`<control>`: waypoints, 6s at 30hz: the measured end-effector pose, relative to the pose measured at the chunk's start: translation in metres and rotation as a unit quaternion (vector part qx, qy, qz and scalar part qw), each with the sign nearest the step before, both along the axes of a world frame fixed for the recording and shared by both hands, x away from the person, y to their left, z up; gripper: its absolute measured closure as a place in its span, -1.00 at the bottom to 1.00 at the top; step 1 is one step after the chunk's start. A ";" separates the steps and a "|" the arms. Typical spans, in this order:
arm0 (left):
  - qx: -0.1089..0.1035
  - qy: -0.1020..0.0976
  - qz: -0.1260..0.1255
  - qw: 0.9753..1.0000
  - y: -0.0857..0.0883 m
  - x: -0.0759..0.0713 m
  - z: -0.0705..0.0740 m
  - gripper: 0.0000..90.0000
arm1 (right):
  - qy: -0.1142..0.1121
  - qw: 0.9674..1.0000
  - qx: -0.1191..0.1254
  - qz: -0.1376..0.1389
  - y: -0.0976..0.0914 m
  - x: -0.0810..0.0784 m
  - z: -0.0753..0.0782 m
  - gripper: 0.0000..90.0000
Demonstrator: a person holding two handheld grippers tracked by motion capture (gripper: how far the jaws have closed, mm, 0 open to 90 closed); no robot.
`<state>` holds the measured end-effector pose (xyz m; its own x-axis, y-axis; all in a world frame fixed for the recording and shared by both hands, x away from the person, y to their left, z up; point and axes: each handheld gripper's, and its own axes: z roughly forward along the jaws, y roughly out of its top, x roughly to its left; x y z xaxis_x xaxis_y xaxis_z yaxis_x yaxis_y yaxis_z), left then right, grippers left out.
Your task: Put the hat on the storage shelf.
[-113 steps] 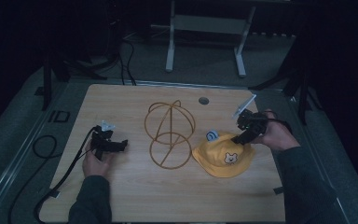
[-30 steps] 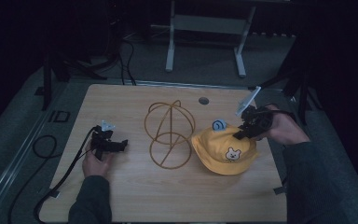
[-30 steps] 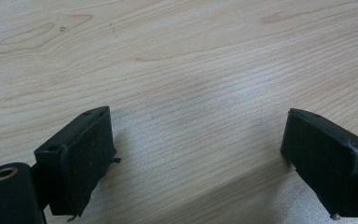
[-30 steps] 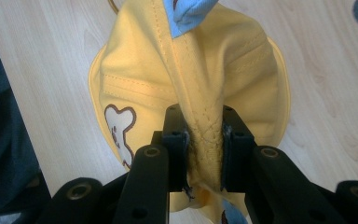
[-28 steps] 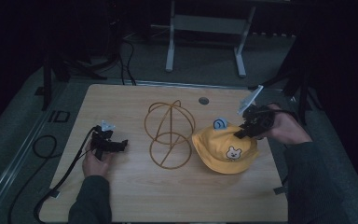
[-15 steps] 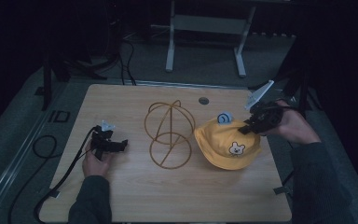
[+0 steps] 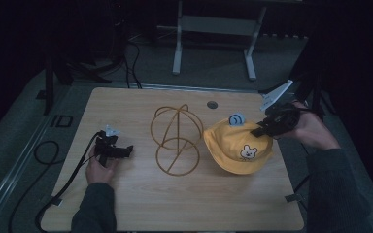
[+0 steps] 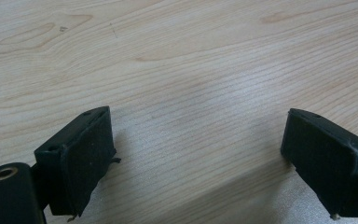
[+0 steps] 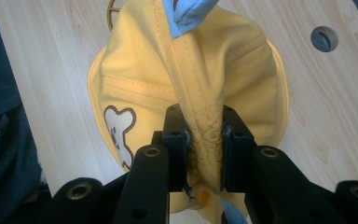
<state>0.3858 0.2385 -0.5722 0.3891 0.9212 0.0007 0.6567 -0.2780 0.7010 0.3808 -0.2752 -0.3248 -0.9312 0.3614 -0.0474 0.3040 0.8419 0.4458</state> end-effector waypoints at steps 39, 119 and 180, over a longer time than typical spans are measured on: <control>0.000 -0.001 0.000 1.000 0.000 0.000 0.000 -0.79 | -0.041 0.999 0.031 0.001 -0.002 -0.005 0.046 0.69; 0.000 -0.001 0.000 1.000 0.000 0.000 0.000 -0.80 | -0.085 0.993 0.070 0.032 0.050 -0.004 0.092 0.69; -0.001 -0.002 0.001 1.000 0.000 0.000 0.000 -0.79 | -0.100 0.990 0.070 0.069 0.116 -0.005 0.098 0.69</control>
<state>0.3859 0.2384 -0.5724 0.3877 0.9218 0.0003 0.6550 -0.2757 0.7035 0.3758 -0.1594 -0.2264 -0.9490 0.2482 -0.1945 0.0845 0.7944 0.6015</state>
